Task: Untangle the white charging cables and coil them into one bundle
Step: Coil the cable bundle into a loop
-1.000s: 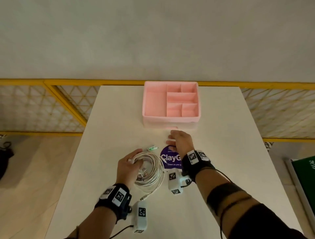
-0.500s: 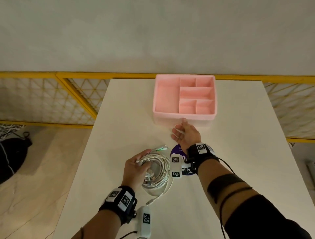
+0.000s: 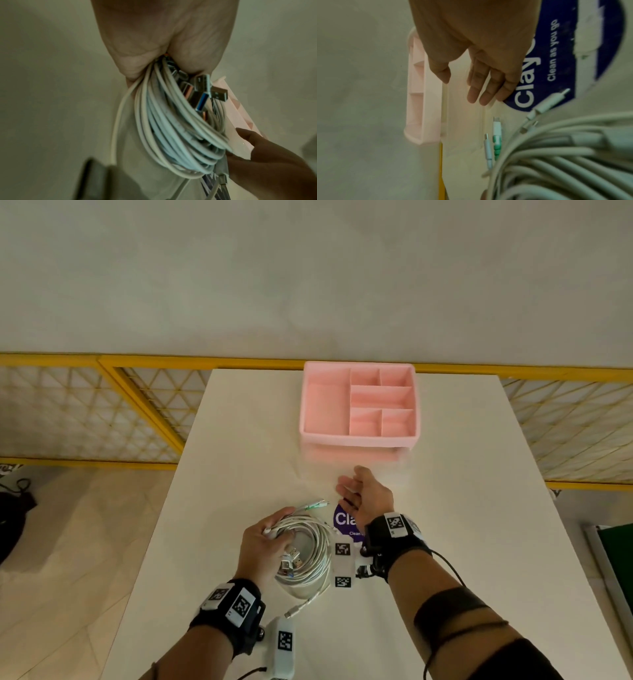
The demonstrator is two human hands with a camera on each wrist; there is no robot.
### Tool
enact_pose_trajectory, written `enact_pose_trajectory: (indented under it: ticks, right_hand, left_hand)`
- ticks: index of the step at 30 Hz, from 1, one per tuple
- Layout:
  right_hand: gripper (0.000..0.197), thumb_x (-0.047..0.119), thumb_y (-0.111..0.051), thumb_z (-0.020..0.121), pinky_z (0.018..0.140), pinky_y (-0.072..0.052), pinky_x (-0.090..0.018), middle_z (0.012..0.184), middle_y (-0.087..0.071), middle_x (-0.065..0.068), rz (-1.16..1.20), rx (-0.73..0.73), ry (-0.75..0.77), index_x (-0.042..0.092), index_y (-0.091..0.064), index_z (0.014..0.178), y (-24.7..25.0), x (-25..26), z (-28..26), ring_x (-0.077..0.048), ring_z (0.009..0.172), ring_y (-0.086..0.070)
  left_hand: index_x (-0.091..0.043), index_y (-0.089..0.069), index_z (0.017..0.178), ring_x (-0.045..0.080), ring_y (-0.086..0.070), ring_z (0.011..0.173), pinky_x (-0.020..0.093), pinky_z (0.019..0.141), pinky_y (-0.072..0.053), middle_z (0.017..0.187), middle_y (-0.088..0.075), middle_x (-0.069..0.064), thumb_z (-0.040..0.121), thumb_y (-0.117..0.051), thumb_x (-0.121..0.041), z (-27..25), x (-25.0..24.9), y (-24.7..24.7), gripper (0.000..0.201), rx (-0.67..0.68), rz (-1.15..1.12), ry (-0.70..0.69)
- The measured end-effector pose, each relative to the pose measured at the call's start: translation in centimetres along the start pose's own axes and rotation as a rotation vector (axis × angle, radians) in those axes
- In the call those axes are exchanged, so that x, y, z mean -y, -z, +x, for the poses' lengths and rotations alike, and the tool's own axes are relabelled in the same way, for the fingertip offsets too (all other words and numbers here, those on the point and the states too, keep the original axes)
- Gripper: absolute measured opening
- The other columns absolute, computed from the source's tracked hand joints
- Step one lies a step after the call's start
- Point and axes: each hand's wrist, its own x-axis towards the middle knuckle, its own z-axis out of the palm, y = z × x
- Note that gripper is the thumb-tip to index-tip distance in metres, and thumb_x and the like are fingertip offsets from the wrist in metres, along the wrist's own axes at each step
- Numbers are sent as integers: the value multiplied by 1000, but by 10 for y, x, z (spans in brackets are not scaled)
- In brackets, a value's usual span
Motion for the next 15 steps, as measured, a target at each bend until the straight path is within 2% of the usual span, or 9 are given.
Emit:
enact_pose_trajectory:
  ticks: [2, 5, 8, 9, 11, 13, 15]
  right_hand:
    - [21, 29, -63, 92, 67, -49, -34, 91, -76, -10, 6, -15, -17, 12, -66, 104, 7, -7, -9, -26, 86, -70]
    - [20, 28, -61, 94, 75, -51, -37, 98, -75, -12, 7, -22, -38, 10, -65, 102, 16, -17, -22, -28, 91, -70]
    - [18, 27, -58, 95, 72, -48, -33, 91, -72, -10, -6, -27, -55, 11, -65, 90, 20, -23, -34, -25, 80, -68]
    - [20, 27, -57, 95, 70, -48, -33, 87, -71, -8, -5, -35, -58, 11, -65, 87, 20, -25, -38, -24, 77, -67]
    - [23, 26, -55, 97, 75, -48, -36, 83, -69, -7, -7, -47, -55, 12, -65, 83, 22, -32, -44, -26, 78, -67]
    - [23, 27, -54, 97, 80, -49, -39, 85, -70, -8, -7, -45, -51, 11, -65, 85, 24, -36, -51, -28, 85, -68]
    - [23, 29, -54, 98, 80, -50, -40, 89, -71, -9, -15, -30, -48, 11, -65, 88, 24, -38, -56, -28, 88, -68]
  left_hand:
    - [-22, -76, 100, 11, -62, 60, 20, 57, -51, 84, -78, -2, 81, -62, 17, -2, -1, 7, 45, -2, -4, -9]
    - [-22, -77, 100, 14, -67, 69, 23, 64, -55, 90, -79, 1, 81, -64, 16, -3, -3, 19, 44, -5, -14, -16]
    - [-21, -77, 101, 16, -68, 75, 28, 71, -55, 91, -79, 2, 82, -66, 15, -5, -8, 27, 42, -4, -28, -22]
    - [-22, -77, 101, 14, -69, 77, 26, 73, -56, 91, -79, 0, 82, -66, 14, -6, -10, 29, 42, 0, -27, -34]
    - [-24, -76, 100, 11, -72, 83, 23, 78, -55, 93, -79, -3, 83, -67, 14, -11, -13, 32, 42, 8, -15, -55]
    - [-23, -76, 101, 12, -73, 89, 22, 83, -55, 95, -79, -3, 83, -67, 14, -16, -16, 35, 42, 32, -8, -59]
    - [-23, -76, 102, 14, -73, 95, 17, 83, -53, 96, -79, -4, 83, -67, 14, -21, -22, 37, 42, 89, 21, -61]
